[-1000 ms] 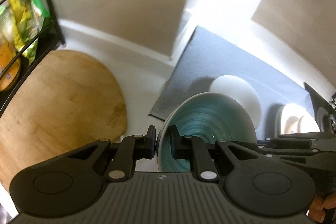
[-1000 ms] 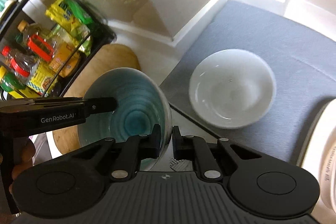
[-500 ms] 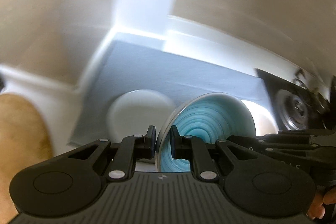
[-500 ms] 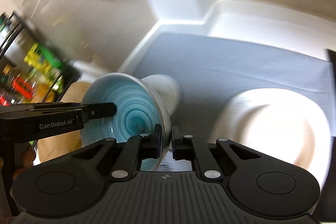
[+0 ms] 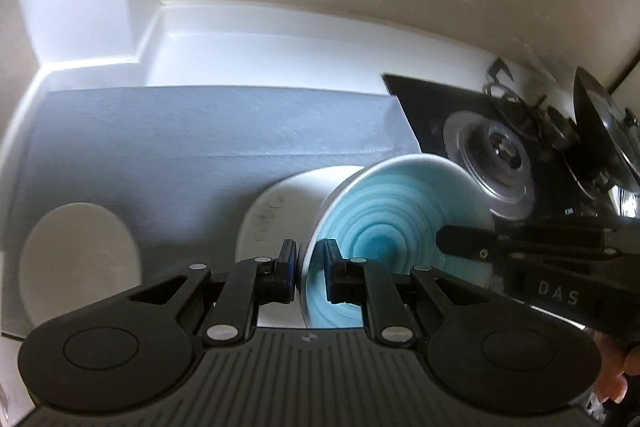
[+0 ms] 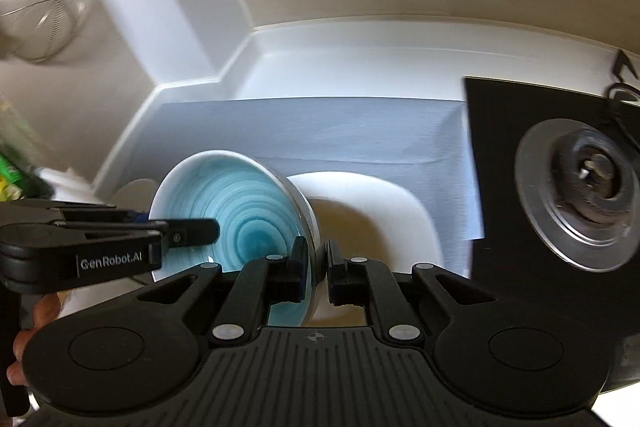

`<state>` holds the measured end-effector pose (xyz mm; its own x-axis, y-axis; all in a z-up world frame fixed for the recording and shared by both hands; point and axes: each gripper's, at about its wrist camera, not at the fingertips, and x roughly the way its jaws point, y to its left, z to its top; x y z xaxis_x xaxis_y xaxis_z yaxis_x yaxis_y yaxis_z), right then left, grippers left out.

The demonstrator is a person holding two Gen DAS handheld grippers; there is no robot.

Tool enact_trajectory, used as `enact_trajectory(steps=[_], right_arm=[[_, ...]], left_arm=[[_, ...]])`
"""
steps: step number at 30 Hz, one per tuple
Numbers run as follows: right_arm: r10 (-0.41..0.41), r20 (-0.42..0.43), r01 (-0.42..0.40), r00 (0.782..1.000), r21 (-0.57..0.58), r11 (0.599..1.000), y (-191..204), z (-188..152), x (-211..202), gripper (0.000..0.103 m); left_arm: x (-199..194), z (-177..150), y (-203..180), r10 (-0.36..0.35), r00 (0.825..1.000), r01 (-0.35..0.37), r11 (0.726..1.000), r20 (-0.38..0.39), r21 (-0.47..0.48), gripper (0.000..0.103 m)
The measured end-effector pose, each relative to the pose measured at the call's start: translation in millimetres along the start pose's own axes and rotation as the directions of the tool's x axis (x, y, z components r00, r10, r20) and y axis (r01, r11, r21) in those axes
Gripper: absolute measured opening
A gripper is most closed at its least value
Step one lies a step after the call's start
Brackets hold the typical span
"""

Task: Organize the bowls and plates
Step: 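Carry the blue-glazed bowl with both grippers into the cream bowl on the plates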

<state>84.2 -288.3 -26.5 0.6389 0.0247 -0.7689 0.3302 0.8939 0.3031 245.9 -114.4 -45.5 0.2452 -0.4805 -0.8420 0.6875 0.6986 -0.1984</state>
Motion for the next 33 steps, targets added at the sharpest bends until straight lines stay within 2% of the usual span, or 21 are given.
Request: enact_trajectory(steps=[6, 16, 19, 27, 29, 33], right_arm=[[-0.034, -0.007, 0.034, 0.999, 0.007, 0.999, -15, -1, 11, 0.009], [-0.02, -0.037, 0.021, 0.999, 0.014, 1.0, -22, 1, 25, 0.008], [-0.027, -0.044, 0.027, 0.999, 0.002, 1.0, -22, 1, 27, 0.013], [-0.02, -0.05, 0.02, 0.999, -0.002, 1.0, -27, 5, 31, 0.012], [0.008, -0.069, -0.005, 0.998, 0.035, 0.999, -33, 7, 32, 0.014], [0.122, -0.154, -0.087, 0.98, 0.218, 0.972, -59, 16, 42, 0.015]], left_arm=[[24, 2, -3, -0.019, 0.998, 0.019, 1.0, -0.061, -0.003, 0.015], [34, 9, -7, 0.018, 0.998, -0.016, 1.0, -0.068, 0.019, 0.015], [32, 9, -10, 0.04, 0.998, -0.038, 0.999, -0.056, 0.038, 0.014], [34, 11, -6, 0.051, 0.997, -0.049, 0.998, -0.065, 0.028, 0.015], [34, 10, -5, 0.05, 0.996, -0.049, 0.999, -0.07, 0.02, 0.015], [34, 10, 0, 0.045, 0.996, -0.045, 0.999, -0.078, 0.0, 0.015]])
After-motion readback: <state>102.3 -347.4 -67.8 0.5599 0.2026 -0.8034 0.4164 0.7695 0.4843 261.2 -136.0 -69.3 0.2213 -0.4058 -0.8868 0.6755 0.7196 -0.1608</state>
